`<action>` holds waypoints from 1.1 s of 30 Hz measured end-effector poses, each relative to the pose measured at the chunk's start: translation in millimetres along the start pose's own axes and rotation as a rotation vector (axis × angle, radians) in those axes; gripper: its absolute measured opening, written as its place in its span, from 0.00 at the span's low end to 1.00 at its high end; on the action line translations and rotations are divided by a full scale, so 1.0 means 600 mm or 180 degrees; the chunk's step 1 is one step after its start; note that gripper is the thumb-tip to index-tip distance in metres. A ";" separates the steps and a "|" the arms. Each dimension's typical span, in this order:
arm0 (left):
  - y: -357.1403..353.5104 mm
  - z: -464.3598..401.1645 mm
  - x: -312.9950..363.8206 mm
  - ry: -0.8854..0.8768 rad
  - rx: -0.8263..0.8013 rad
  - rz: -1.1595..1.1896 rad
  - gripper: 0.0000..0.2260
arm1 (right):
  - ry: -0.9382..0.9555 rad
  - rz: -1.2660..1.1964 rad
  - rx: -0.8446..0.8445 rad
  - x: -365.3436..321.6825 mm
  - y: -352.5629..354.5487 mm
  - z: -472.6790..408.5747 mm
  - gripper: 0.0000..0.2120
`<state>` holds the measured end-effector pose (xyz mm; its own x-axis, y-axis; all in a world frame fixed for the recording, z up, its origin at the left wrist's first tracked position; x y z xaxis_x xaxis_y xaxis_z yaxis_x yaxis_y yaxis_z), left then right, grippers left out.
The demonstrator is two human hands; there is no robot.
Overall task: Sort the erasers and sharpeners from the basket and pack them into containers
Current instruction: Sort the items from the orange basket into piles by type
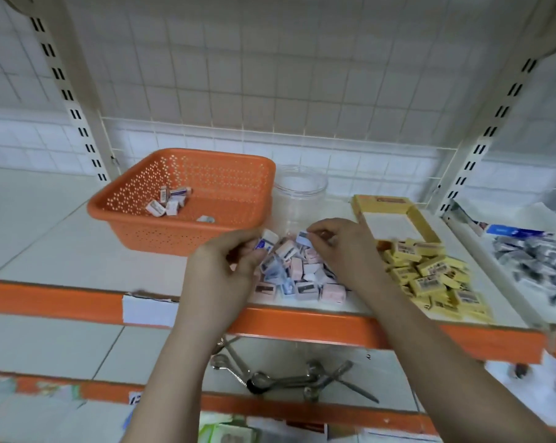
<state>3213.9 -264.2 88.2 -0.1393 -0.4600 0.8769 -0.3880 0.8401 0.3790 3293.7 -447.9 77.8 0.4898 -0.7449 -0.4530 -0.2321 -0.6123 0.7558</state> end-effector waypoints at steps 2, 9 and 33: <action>0.001 -0.001 0.000 0.0048 -0.0019 0.0032 0.13 | 0.0035 -0.0038 0.0176 0.001 -0.002 0.005 0.06; -0.037 -0.032 0.018 -0.0026 -0.0291 0.0200 0.10 | -0.0509 -0.0475 0.1148 0.049 0.069 0.058 0.04; -0.718 0.051 0.311 -0.1328 -0.2104 -0.0238 0.09 | -0.0805 0.0177 0.2679 0.370 0.286 0.396 0.08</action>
<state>3327.5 -720.8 79.3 -0.5158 -0.4820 0.7083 0.1947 0.7392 0.6447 3162.8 -781.0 -5.3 0.2816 -0.7548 -0.5924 -0.8414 -0.4911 0.2258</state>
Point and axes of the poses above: each hand's wrist, its own z-axis away from the middle knuckle, its own y-axis out of the back of the hand, x = y × z, the point moved 5 cm from there along -z, towards the middle knuckle, and after that the axes turned 7 degrees about y, right-handed, at the moved point
